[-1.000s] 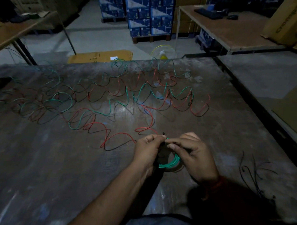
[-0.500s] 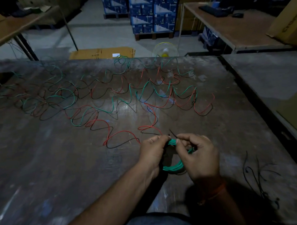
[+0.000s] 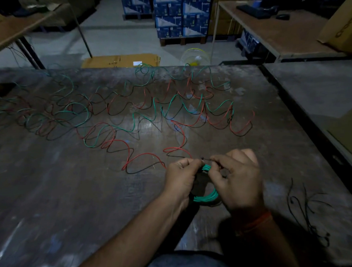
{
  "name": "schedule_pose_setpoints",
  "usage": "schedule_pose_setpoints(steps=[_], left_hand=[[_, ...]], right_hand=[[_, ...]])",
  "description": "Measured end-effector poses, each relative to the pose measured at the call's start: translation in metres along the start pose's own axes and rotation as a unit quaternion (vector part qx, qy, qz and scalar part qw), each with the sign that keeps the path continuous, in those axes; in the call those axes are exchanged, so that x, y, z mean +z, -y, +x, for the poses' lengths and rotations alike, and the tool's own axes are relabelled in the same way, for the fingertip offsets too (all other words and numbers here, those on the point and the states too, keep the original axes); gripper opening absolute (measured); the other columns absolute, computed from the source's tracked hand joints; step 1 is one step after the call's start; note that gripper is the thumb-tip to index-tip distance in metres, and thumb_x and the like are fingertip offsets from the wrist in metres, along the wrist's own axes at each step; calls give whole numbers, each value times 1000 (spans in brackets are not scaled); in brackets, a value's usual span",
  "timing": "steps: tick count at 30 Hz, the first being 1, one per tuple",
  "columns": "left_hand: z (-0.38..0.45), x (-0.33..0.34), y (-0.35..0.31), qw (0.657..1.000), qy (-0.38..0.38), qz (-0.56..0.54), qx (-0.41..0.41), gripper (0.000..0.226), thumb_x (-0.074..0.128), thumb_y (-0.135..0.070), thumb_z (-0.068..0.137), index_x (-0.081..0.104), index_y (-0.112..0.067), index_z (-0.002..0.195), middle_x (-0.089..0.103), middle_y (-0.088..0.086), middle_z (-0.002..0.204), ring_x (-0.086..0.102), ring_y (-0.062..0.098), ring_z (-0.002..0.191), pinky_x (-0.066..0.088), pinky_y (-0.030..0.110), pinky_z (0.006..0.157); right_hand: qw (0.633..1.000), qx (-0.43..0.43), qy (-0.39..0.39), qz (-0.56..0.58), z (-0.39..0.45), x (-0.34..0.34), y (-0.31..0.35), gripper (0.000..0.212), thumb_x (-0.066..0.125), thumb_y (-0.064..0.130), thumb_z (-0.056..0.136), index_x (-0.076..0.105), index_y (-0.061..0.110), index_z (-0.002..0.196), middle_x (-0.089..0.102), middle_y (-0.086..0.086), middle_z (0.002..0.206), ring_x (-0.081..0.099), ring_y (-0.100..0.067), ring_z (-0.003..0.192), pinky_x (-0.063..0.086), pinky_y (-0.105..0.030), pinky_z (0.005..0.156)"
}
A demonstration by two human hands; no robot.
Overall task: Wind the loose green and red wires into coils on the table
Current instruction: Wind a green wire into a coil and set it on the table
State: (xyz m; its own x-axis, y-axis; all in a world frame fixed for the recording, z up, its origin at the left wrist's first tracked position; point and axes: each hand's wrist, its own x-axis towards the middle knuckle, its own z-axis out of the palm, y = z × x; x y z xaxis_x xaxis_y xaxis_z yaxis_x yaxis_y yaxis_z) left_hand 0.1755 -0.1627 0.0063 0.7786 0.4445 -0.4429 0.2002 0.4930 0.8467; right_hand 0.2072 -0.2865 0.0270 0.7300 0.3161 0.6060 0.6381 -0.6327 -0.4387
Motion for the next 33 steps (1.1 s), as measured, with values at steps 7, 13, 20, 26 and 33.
schedule_pose_setpoints(steps=[7,13,20,26,33], left_hand=[[1,-1,2,1000,-2,8,19,27,67,0,84,64,-11,59,57,11,56,49,17,50,39,23,51],[1,-2,3,999,-14,38,36,22,72,-8,78,67,-14,57,58,8,56,48,16,50,36,24,53],[-1,-2,3,996,-20,66,57,31,69,-3,83,63,-15,55,54,-1,48,44,9,45,32,19,47],[-1,-2,2,996,-18,66,54,25,68,-2,84,64,-12,61,54,1,50,44,10,44,32,19,46],[0,-2,2,995,-27,71,59,20,70,-4,83,66,-12,65,56,3,53,46,11,46,33,19,48]], right_hand=[[1000,-9,7,-8,1,0,2,17,79,5,74,77,16,86,59,-1,75,48,-22,79,27,-18,74],[1000,-18,1,-11,0,-1,4,16,79,3,73,76,15,84,58,-3,73,49,-25,78,34,-26,69],[1000,-12,3,-15,0,0,2,13,78,5,75,76,14,84,57,-2,73,48,-24,80,29,-22,71],[1000,-20,-1,-6,0,-1,3,8,72,10,80,76,14,85,57,-1,75,48,-25,80,33,-25,73],[1000,-13,-4,-15,0,0,4,10,77,5,77,75,13,83,57,-3,74,47,-24,79,32,-26,71]])
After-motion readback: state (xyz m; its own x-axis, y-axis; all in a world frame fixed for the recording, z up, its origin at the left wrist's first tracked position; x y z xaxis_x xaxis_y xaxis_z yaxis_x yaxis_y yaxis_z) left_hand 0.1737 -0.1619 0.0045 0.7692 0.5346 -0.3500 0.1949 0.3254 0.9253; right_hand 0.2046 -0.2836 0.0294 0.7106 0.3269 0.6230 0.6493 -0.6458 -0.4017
